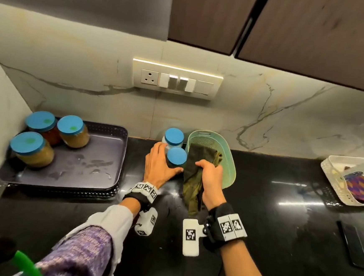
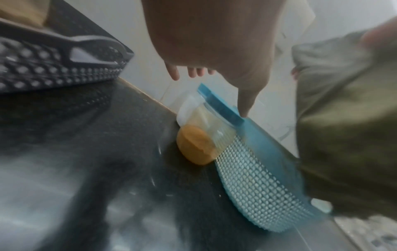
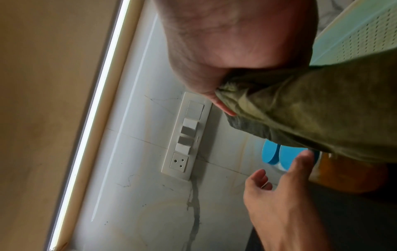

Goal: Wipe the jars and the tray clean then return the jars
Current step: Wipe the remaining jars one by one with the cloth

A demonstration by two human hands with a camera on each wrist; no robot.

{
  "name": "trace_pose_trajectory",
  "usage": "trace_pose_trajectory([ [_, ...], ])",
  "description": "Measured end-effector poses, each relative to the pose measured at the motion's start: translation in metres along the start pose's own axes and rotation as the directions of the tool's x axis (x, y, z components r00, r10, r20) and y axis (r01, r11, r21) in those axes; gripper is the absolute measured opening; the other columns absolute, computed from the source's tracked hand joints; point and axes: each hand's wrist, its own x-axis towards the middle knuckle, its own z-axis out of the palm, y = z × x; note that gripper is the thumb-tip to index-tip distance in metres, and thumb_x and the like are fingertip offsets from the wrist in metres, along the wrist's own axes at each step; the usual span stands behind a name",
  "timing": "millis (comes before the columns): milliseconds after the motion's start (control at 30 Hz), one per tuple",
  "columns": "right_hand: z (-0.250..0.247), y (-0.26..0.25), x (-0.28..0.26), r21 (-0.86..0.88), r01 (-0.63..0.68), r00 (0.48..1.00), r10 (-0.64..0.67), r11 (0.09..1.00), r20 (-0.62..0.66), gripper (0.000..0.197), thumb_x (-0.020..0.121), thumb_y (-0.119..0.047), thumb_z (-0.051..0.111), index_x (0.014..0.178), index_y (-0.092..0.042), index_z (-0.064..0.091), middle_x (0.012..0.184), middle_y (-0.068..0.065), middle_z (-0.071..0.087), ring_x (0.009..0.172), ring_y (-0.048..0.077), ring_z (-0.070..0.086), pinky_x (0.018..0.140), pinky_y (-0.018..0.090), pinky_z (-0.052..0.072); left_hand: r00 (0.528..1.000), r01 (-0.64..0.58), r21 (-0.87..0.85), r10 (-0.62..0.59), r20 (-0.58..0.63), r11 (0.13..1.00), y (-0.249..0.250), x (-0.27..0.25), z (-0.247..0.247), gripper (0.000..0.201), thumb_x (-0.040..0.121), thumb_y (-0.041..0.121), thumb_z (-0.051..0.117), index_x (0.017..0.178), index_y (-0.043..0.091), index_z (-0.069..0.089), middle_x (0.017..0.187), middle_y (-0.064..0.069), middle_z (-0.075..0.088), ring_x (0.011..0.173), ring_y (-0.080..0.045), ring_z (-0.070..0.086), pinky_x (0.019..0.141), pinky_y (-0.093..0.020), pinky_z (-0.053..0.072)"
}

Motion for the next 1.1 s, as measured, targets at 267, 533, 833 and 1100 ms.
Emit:
trace_pose_trajectory([
  [267,0.085,0.039,-0.008,-0.016,-0.039,0.986,0.041,0.999,0.162,0.066,0.062,-0.022,0.077,0.124,-0.006,0.06,0.119,0.016,0.072,0.111,0.035,0.07,0.102,0.057,0.056,0.935,0.127,0.114,-0.081,-0.346,0.985,-0.069,-0.047,-0.128,0.047,0.075,0.022,0.077,0.119,0.011,0.064,0.129,-0.008,0.057,0.118,-0.028,0.058,0.091,-0.05,0.05],
  [533,0.183,0.051,-0.083,-0.179,-0.024,0.917,0.093,0.983,0.387,0.009,0.087,-0.005,0.065,0.092,-0.007,0.072,0.088,0.01,0.077,0.089,0.031,0.073,0.083,0.045,0.06,0.85,0.48,0.31,-0.347,-0.397,0.82,-0.162,-0.05,-0.261,0.081,0.067,0.016,0.084,0.14,0.003,0.053,0.155,-0.025,0.041,0.141,-0.045,0.041,0.107,-0.059,0.038],
  [833,0.225,0.067,-0.115,-0.236,-0.023,0.914,0.116,0.972,0.389,0.012,0.09,-0.005,0.063,0.098,-0.009,0.071,0.097,0.014,0.077,0.093,0.033,0.074,0.084,0.046,0.062,0.873,0.481,0.274,-0.426,-0.238,0.833,-0.198,-0.023,-0.306,0.082,0.08,0.021,0.078,0.15,0.002,0.04,0.144,-0.025,0.051,0.131,-0.046,0.05,0.108,-0.051,0.042],
  [1100,0.202,0.073,-0.132,-0.198,-0.02,0.946,0.083,0.98,0.314,0.015,0.093,-0.001,0.061,0.087,-0.01,0.071,0.085,0.011,0.075,0.086,0.032,0.072,0.087,0.053,0.061,0.885,0.466,0.352,-0.418,-0.206,0.812,-0.193,-0.027,-0.306,0.078,0.059,0.042,0.092,0.12,0.004,0.062,0.123,-0.019,0.051,0.114,-0.04,0.053,0.098,-0.046,0.047],
])
